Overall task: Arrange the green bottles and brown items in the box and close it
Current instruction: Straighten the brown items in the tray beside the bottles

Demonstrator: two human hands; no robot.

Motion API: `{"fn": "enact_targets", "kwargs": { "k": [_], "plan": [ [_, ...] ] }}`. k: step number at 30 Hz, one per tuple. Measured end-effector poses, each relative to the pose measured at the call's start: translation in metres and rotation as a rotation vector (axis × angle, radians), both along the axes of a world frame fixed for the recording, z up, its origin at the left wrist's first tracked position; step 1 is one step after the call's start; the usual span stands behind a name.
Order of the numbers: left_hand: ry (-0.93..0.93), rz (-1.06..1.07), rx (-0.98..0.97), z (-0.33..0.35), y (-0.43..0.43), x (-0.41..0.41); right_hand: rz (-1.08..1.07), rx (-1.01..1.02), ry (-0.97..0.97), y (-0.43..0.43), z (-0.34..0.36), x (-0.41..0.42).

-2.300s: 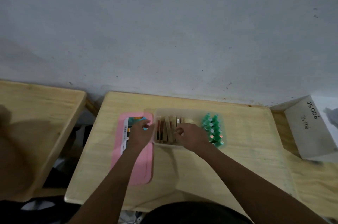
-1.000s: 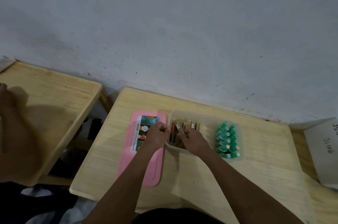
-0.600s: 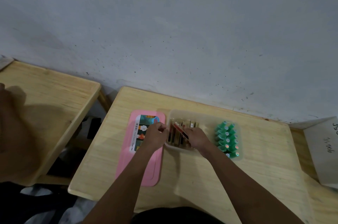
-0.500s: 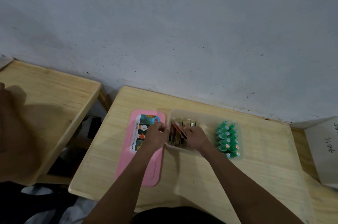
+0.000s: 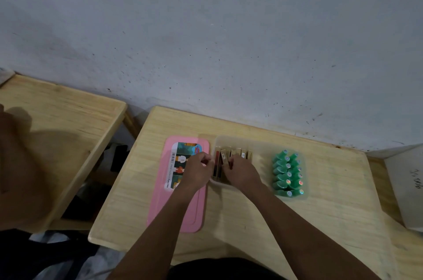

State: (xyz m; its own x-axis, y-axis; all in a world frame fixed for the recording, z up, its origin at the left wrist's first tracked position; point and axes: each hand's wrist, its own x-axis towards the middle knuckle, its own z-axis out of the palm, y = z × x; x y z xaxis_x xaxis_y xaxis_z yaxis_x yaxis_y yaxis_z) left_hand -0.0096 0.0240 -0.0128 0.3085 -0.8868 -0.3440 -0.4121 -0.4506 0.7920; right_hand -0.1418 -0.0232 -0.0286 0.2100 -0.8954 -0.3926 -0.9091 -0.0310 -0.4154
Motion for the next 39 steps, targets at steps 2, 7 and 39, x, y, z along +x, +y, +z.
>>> {"fn": "enact_targets", "kwargs": {
  "k": [2,7,39],
  "plan": [
    [0.007,-0.001,-0.004,-0.001,0.0,0.0,0.001,0.019,0.052,-0.001,0.003,0.004],
    [0.022,0.006,-0.017,-0.001,0.001,0.001,-0.123,0.196,-0.18,-0.011,0.004,0.006],
    [-0.012,-0.018,-0.076,-0.009,0.0,0.002,-0.304,0.107,0.098,-0.055,0.002,0.014]
  ]
}}
